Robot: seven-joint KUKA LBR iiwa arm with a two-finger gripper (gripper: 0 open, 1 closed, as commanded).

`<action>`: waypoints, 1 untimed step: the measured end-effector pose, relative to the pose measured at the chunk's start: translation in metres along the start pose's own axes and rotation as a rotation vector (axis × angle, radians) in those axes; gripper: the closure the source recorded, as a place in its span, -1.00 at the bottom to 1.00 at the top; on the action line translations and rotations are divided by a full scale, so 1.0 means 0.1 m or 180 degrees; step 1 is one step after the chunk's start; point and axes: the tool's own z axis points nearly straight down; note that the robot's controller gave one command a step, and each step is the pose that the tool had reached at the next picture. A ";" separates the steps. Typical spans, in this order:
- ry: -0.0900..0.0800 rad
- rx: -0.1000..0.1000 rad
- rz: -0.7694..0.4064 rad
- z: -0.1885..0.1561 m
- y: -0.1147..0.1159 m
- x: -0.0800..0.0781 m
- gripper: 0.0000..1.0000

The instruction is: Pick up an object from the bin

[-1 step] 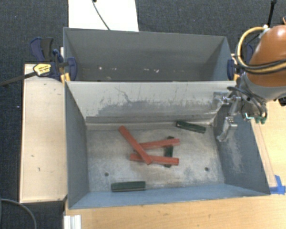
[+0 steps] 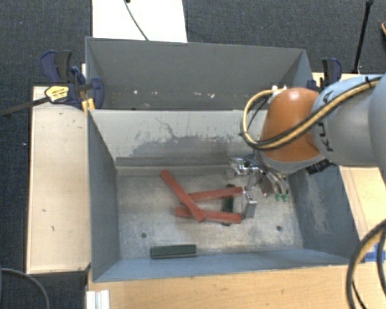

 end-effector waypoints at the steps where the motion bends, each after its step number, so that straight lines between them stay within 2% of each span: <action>1: -0.0038 0.0005 -0.0830 -0.35 0.88 -0.04 -1.00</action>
Offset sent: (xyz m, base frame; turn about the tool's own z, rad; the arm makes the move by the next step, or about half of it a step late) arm -0.0035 0.0855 0.0339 -0.2600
